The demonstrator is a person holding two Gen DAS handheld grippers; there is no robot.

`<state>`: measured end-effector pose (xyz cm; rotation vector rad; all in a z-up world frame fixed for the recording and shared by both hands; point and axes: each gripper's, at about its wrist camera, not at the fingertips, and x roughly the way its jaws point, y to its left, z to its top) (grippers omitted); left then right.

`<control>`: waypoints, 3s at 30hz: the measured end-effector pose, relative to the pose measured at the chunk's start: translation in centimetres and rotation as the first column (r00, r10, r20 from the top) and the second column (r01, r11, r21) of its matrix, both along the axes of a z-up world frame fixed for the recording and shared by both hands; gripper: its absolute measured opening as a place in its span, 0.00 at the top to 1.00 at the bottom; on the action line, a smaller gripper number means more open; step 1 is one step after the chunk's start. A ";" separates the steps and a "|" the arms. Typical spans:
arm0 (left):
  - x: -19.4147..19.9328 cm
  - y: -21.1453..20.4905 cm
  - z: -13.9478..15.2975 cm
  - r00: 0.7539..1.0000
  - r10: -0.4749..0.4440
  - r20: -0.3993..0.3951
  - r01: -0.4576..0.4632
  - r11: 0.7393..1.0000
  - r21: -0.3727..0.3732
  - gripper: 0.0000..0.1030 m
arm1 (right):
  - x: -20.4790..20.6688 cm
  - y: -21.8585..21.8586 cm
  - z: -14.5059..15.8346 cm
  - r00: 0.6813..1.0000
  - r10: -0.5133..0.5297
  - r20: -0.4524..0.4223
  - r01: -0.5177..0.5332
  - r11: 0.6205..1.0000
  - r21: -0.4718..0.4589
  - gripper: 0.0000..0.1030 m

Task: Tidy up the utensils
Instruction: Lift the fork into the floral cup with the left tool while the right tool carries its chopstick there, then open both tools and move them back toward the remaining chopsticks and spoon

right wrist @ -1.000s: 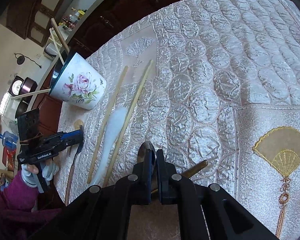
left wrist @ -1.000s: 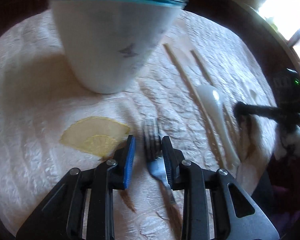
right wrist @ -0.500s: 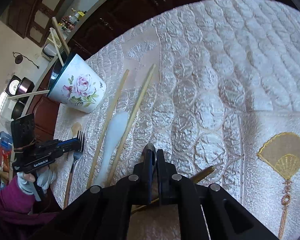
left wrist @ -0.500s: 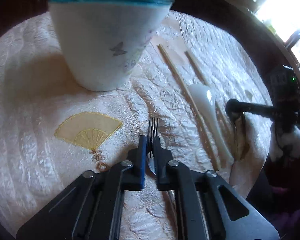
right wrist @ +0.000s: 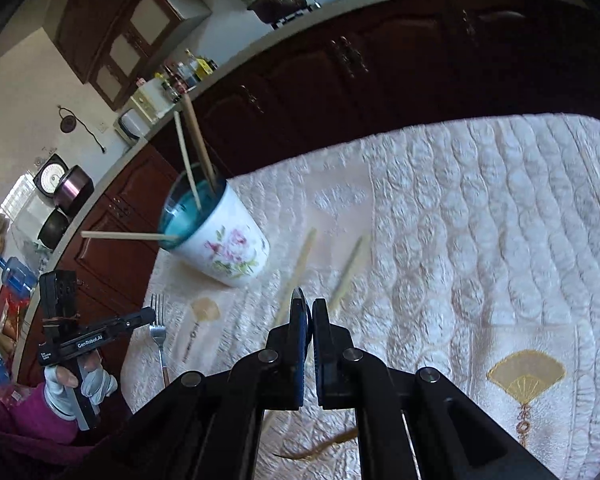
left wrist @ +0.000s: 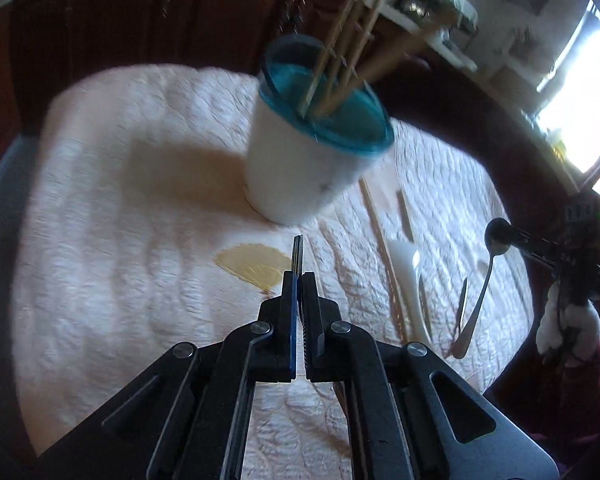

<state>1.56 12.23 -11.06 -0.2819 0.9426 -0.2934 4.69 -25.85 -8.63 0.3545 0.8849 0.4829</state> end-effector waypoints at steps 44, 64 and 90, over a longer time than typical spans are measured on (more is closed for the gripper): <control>11.3 2.1 16.5 0.912 0.055 0.406 -0.159 0.961 0.226 0.99 | 14.3 15.5 10.2 0.943 0.058 0.329 0.058 0.942 -0.331 0.97; 12.0 -2.5 9.2 0.961 -0.007 0.278 -0.077 0.953 0.292 0.98 | 12.9 18.2 4.4 0.963 0.185 0.197 -0.105 0.928 -0.357 0.93; 7.9 -0.6 12.9 0.945 0.064 0.319 -0.131 0.972 0.193 0.63 | 10.0 14.6 5.7 0.982 0.111 0.154 -0.085 0.982 -0.170 0.76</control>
